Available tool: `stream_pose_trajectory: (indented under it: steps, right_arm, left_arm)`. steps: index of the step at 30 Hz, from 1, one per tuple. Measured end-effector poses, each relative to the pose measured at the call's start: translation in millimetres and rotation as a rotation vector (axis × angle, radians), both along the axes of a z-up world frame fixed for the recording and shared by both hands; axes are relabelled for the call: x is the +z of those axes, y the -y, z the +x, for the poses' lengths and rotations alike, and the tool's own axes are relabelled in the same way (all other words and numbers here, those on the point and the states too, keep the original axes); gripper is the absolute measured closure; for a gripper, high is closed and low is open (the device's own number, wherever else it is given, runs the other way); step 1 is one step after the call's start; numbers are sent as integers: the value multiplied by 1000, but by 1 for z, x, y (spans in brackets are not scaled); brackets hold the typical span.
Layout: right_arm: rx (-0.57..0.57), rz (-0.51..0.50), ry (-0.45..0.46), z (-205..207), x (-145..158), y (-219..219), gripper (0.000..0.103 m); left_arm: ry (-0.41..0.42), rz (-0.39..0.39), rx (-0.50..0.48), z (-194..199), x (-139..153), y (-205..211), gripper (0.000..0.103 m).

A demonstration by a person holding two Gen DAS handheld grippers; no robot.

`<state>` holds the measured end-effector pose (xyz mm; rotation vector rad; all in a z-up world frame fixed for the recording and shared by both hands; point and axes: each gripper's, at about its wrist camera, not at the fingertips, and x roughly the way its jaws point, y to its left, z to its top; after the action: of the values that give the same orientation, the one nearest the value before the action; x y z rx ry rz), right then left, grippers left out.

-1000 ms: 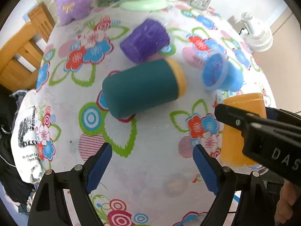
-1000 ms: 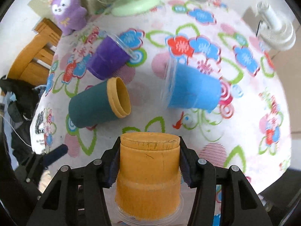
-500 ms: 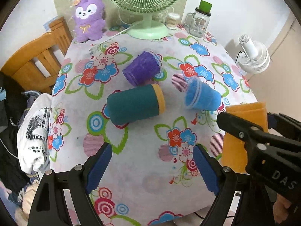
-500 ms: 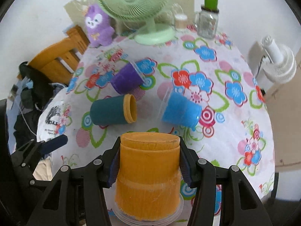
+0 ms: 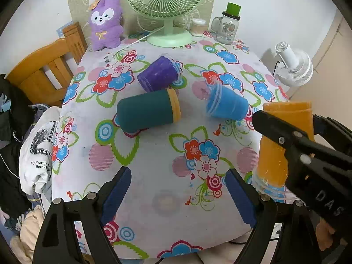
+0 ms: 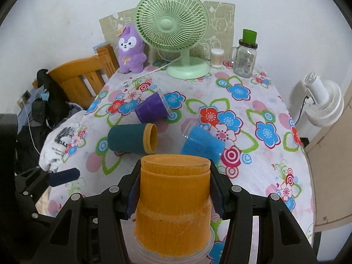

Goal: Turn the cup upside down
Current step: 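Carry the orange cup rim-down with the right gripper across the table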

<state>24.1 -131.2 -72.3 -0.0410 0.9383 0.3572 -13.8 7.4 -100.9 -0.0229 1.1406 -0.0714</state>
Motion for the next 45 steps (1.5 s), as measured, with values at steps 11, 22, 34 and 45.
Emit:
stream_pose_trajectory:
  steps: [11,22,34,45]
  right_arm:
    - [6,-26,133,-24,-37,-4,47]
    - [-23,-7,183,-23,-70,-8,47]
    - [-69,44,198,-15,-96,-6,47]
    - [-75,72,254,-26,-99,-7,44]
  left_arm:
    - [2,13,-18,-8,-39,2,14]
    - [23,19,-43,-9,-70,-2,5]
    - [62,62,-113,-7,-80,-1,1]
    - [27,39,-141,-14,-91,-3,1]
